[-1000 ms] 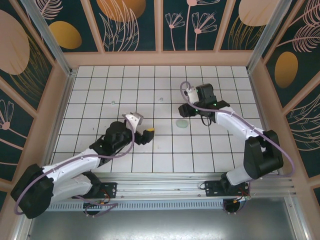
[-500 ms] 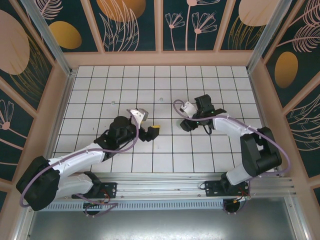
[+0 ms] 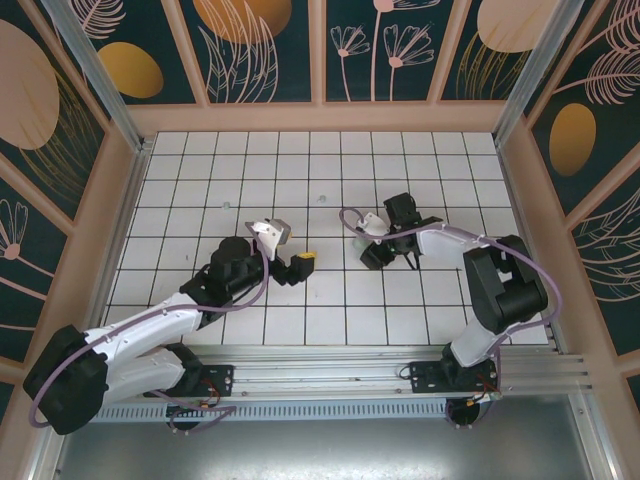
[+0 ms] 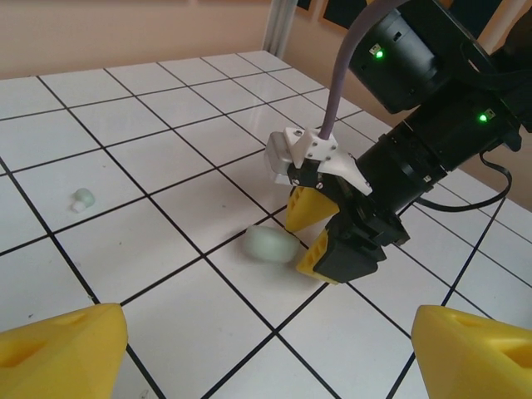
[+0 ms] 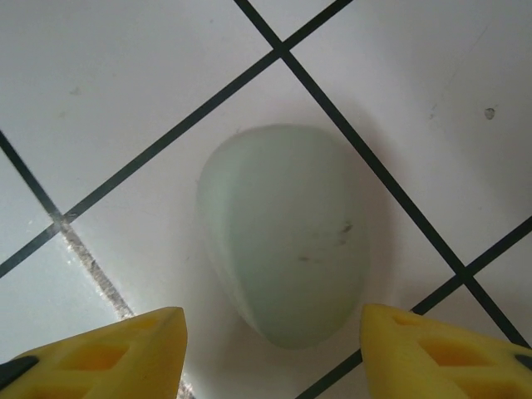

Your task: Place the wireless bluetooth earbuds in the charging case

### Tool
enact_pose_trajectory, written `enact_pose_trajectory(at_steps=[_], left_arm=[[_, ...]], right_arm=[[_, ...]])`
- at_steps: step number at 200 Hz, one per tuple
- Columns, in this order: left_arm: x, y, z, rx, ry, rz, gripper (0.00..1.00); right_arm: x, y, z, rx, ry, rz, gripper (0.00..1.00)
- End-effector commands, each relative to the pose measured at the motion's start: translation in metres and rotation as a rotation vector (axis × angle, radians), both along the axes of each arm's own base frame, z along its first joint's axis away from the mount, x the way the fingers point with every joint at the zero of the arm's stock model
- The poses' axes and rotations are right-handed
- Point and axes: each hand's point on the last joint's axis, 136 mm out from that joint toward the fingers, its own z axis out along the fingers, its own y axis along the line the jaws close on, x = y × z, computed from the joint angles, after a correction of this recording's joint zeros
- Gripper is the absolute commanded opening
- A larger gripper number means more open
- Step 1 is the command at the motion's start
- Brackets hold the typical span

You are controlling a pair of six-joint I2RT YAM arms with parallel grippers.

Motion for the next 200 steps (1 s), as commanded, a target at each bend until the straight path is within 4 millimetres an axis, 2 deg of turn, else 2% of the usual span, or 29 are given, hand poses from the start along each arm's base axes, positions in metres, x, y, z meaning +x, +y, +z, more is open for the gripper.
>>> enact_pose_trajectory(at_steps=[1,50,88,140,164,200], left_arm=[[-0.002,0.005,-0.004,0.019,-0.002,0.007,0.88],[-0.003,0.007,-0.007,0.039,-0.003,0.01,0.87],[-0.002,0.008,-0.007,0.044,-0.005,0.015,0.87],[-0.001,0.009,-0.008,0.057,-0.013,0.018,0.88],[-0.001,0.009,-0.007,0.063,-0.018,0.016,0.88],[-0.002,0.012,-0.007,0.073,-0.019,0.027,0.88]], right_arm=[[0.004,0.003,-0.004,-0.011,0.009,0.041,0.57],[0.008,0.005,-0.012,-0.032,0.046,0.054,0.53],[0.005,0.018,-0.001,0.014,0.054,0.089,0.53],[-0.012,0.035,0.013,0.018,0.041,0.192,0.53],[-0.005,0.035,0.012,-0.011,0.023,0.209,0.53],[0.007,0.031,-0.004,-0.092,0.056,0.223,0.53]])
